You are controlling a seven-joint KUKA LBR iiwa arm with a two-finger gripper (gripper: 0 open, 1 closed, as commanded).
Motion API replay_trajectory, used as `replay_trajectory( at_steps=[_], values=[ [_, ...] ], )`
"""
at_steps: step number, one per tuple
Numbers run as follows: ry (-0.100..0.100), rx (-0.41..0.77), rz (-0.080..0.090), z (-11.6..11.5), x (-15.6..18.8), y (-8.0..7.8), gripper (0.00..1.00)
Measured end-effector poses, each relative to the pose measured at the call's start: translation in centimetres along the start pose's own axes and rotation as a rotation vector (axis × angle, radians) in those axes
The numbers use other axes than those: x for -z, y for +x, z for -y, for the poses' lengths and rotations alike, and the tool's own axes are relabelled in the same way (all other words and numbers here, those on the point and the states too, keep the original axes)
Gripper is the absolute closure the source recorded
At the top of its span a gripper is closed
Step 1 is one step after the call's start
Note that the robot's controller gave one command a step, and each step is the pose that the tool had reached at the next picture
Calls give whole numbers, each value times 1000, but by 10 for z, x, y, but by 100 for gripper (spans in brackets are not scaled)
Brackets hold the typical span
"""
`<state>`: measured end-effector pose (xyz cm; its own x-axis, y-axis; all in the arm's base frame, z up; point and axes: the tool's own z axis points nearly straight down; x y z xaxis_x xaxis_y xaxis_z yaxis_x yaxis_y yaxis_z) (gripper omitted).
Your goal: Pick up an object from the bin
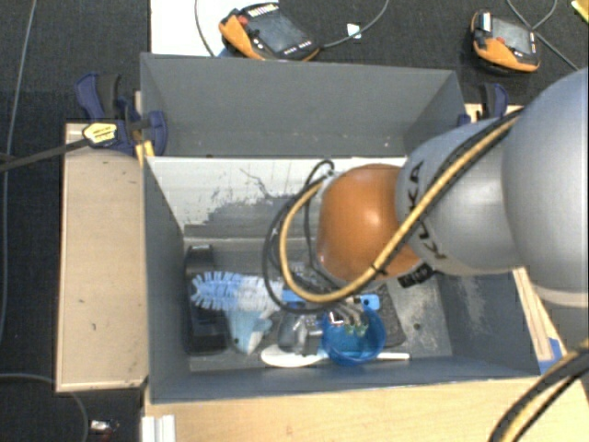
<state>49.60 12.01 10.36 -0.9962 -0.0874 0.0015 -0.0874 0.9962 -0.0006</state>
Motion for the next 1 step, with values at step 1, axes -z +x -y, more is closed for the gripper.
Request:
replay_trajectory(
  at_steps=[1],
  values=[
    [-9, 70, 22, -48, -5, -52, 0]
  ],
)
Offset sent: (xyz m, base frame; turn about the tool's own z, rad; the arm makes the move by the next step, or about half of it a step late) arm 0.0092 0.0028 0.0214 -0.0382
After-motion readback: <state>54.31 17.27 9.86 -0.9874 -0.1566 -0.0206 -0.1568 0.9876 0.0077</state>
